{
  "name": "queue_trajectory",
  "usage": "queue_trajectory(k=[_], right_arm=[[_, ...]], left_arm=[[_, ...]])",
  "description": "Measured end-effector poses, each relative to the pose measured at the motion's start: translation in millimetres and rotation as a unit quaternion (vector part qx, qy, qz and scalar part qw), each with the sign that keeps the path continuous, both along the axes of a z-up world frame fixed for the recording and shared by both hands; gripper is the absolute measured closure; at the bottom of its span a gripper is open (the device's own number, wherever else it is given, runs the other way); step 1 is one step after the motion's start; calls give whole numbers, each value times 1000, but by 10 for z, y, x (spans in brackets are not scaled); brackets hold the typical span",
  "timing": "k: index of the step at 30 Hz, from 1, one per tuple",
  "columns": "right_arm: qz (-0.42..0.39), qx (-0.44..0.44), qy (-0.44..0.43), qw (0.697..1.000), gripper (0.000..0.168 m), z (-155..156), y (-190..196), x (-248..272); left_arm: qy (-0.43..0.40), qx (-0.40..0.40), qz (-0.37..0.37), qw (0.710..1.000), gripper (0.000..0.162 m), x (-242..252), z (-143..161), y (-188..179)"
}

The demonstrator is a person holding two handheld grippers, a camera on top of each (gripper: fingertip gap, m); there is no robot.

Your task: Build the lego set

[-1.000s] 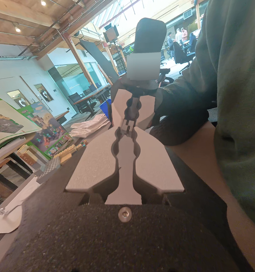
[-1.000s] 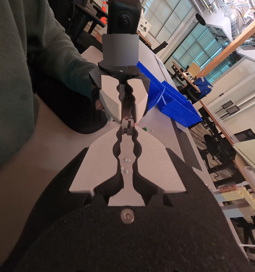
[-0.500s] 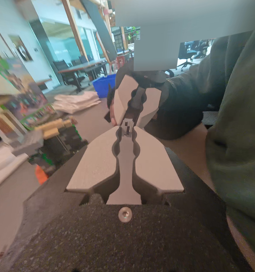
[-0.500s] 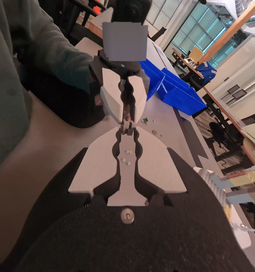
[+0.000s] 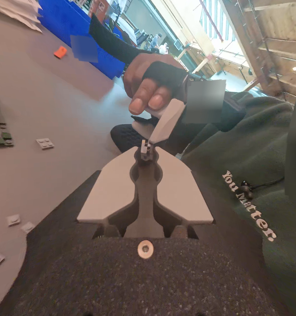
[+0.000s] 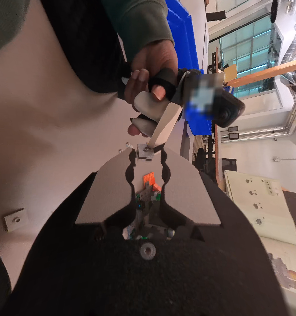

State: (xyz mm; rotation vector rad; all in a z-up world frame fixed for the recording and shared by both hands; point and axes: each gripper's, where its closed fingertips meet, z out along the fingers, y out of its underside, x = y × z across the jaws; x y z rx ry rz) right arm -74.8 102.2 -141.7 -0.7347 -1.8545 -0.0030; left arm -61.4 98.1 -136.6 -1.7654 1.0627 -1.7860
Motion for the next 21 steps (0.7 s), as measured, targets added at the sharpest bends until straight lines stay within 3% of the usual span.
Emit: queue_trajectory(k=[3,5,8,10,14,21], right_arm=[[-13,-48,7,999,151,-49,3,78],[-31,-152,43,987,151,-59,41,197],[-85,-331,77,937,151,-233,302,612],[-134,-402,72,903,151,-487,552,958],[-186,-460,42,867,151,-911,808,1346],[-188,-431,-10,882,150,-1055,881,1432]], left_arm=[[0,-7,-1,1000,150,69,-19,18],[1,13,24,1000,145,86,-57,88],[33,90,71,993,145,6,-185,239],[59,147,100,982,146,-48,-282,334],[86,184,110,973,149,-39,-419,379],[132,245,105,955,149,-46,-603,389]])
